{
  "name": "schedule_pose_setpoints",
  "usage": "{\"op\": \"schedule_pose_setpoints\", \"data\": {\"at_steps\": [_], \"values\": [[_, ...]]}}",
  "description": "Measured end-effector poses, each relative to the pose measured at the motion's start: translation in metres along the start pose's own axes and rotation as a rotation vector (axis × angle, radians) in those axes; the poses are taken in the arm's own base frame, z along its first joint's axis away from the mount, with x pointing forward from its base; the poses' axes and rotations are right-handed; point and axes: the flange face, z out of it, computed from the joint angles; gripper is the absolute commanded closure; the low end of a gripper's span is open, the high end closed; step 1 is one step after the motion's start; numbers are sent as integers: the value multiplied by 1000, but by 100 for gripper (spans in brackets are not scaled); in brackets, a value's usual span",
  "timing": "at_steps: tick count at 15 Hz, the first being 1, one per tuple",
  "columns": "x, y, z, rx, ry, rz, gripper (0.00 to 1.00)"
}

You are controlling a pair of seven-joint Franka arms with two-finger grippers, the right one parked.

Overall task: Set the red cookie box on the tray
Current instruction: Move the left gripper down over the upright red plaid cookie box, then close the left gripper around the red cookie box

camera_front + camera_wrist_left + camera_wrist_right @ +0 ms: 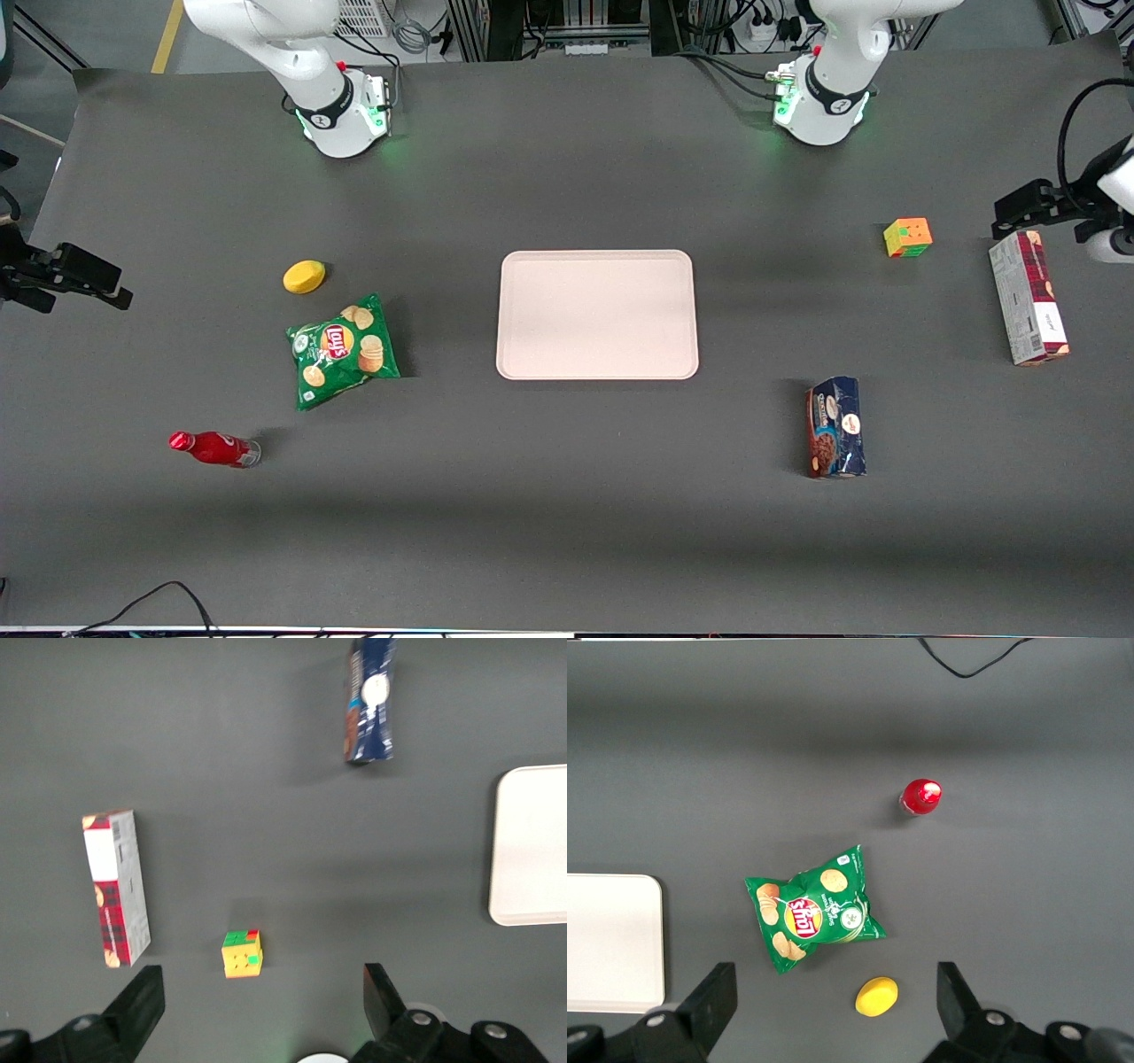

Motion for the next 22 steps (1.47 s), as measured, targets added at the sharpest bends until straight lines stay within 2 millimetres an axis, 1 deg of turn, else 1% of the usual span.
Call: {"op": "schedule_pose_setpoints", "data": {"at_steps": [3,5,6,7,9,10,12,14,16,17,22], "values": [[-9,-46,23,11,-52,-79,0],[-13,-70,46,28,-62,-105,0],[-14,-82,62,34,-57,-101,0],[-17,-98,80,36,-48,-91,0],[-28,-136,116,32,-17,-71,0],[-34,-151,133,30,-3,-62,0],[-47,-175,165,39,38,-22,0],[-62,-198,203,60,90,31,0],[-76,-214,239,71,99,71,0],[-80,-219,253,72,90,79,0],[-78,-235,306,65,66,52,0]]}}
